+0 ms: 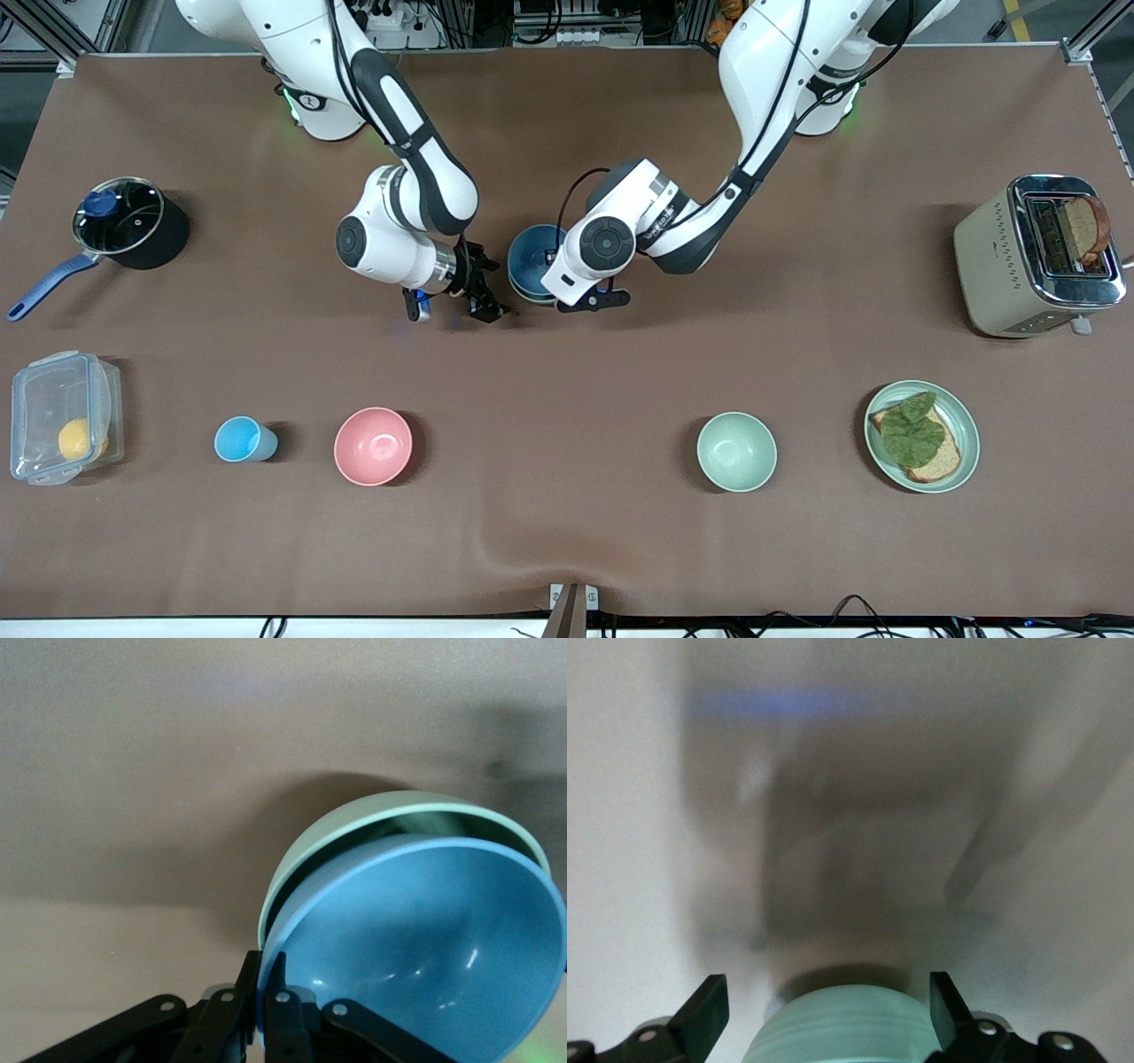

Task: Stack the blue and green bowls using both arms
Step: 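Open both grippers and release the stacked bowls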

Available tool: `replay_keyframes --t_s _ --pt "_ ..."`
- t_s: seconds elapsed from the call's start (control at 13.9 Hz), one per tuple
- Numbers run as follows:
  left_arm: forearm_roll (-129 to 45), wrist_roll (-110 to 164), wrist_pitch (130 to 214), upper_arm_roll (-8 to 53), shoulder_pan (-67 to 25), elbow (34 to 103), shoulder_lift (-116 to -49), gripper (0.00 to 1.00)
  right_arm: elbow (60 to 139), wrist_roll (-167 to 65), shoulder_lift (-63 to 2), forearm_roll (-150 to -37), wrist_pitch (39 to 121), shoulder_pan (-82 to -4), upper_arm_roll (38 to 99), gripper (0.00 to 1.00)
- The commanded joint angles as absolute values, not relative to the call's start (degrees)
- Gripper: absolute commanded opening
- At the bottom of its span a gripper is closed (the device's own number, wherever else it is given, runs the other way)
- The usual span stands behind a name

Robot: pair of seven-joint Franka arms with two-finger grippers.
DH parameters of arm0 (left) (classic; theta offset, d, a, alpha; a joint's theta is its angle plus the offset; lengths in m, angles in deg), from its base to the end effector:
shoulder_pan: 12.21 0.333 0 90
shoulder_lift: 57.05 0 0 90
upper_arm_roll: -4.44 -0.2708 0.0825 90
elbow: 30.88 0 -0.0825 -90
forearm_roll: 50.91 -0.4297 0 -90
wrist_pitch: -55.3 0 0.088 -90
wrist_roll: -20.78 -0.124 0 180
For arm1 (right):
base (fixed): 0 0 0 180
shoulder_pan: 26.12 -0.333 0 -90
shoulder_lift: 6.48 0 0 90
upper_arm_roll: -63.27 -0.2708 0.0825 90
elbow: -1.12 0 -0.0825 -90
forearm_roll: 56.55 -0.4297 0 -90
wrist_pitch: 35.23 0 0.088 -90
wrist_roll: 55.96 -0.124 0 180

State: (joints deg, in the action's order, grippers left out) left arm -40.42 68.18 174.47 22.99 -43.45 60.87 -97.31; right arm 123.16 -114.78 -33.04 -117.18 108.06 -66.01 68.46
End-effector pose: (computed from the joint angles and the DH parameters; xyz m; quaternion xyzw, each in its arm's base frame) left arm 0.4365 -0.5197 0.1447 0.9771 0.0571 -0.1995 0.0470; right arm 0.4673 0.3217 0.0849 -0.7641 0.5871 0.2153 0.1584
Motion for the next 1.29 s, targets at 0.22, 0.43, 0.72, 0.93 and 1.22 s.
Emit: replay_keyframes --t_s 0.22,0.43,0.72,0.93,1.22 --pt "-43.2 70.3 174.3 22.4 -44.8 59.0 -95.6 1.0 123.1 -110.5 -33.0 -119.3 107.9 -66.0 68.6 1.0" --pt "-47.6 70.3 170.3 21.8 -42.3 59.0 -88.5 1.0 123.2 -109.2 -33.0 -119.1 107.9 -65.7 68.6 1.0" --pt "-54.5 69.7 168.2 21.7 -35.9 58.7 -81.1 1.0 124.2 -107.1 -31.9 -115.7 107.5 -64.0 70.5 1.0" --pt "-58.7 65.5 162.0 21.8 -32.1 53.1 -79.6 1.0 124.0 -104.3 -31.2 -110.5 105.7 -63.4 75.2 1.0" --pt "-59.7 59.4 157.0 21.8 -25.4 50.9 -74.6 1.0 121.3 -101.9 -28.5 -101.2 93.2 -63.5 85.0 1.0"
